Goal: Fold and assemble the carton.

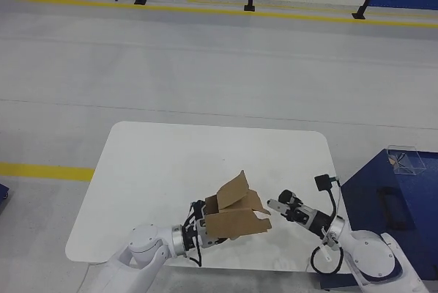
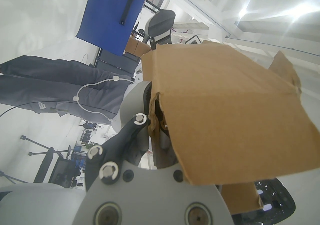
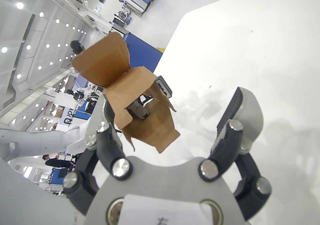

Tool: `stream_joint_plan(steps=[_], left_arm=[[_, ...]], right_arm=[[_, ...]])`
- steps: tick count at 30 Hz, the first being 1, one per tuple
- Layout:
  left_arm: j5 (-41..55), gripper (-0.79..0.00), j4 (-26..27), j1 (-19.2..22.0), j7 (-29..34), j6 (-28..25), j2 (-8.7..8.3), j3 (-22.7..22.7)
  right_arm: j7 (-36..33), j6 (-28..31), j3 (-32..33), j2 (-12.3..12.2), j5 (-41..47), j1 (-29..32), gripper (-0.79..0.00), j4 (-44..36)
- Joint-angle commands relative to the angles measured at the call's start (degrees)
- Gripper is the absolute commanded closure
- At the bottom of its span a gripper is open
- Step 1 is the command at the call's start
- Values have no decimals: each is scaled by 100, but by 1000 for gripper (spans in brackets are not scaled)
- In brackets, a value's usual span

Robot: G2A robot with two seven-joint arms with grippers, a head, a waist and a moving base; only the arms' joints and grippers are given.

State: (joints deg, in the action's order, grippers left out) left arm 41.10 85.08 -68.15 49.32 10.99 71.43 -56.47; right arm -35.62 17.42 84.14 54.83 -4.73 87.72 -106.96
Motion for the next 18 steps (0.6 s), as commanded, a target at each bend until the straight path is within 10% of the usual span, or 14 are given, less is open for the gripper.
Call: stream_joint_plan(steps=[1, 18], left_arm=[[-7, 0, 19, -18, 20, -10, -5, -7], [-250, 0, 90, -210, 110, -399, -44, -41]], right_arm=[[14, -52, -182, 22, -56, -91, -785, 62], [12, -108, -871, 135, -229, -448, -785, 390]])
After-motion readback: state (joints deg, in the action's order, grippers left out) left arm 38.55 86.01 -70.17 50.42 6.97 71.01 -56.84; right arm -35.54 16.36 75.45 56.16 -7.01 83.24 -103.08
